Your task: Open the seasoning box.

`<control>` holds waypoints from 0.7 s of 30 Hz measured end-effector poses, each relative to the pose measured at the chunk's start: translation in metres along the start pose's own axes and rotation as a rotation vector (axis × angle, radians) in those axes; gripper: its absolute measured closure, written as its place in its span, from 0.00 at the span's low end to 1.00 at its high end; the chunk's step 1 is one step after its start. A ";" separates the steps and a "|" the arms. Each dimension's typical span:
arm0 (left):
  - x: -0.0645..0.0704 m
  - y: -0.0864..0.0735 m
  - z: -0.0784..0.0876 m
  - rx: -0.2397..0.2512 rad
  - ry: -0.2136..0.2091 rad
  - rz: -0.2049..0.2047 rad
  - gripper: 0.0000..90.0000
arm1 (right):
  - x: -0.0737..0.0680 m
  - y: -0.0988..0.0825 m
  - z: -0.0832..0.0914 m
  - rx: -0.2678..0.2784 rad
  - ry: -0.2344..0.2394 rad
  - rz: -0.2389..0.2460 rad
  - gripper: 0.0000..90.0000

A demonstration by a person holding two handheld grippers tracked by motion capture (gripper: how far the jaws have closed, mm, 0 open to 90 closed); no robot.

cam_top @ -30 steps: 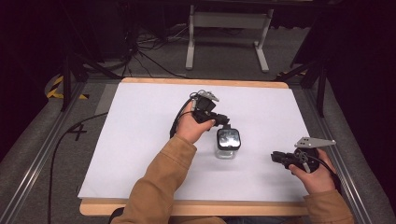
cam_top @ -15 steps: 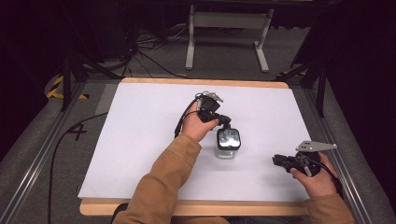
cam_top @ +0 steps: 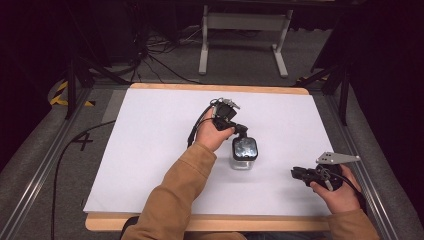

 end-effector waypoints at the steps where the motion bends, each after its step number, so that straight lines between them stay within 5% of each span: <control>1: 0.000 0.000 0.000 0.000 0.000 0.000 0.97 | 0.000 0.000 0.000 0.000 0.000 -0.001 0.88; 8: 0.000 0.000 0.000 0.008 -0.004 0.006 0.97 | -0.009 0.005 -0.003 0.016 0.014 0.022 0.89; 17: -0.001 -0.001 0.000 0.032 -0.011 0.018 0.97 | -0.054 0.037 -0.027 0.078 0.130 0.096 0.99; 21: -0.001 -0.002 0.000 0.036 -0.015 0.023 0.97 | -0.063 0.044 -0.035 0.086 0.146 0.113 1.00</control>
Point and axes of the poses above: each handheld gripper's, and its own axes: z roughly backward along the jaws, y roughly out of its top, x roughly to its right, the point moved 9 cm from there along -z, roughly forward along the jaws, and after that the axes turned 8 degrees about -y, right-handed, at the moved point
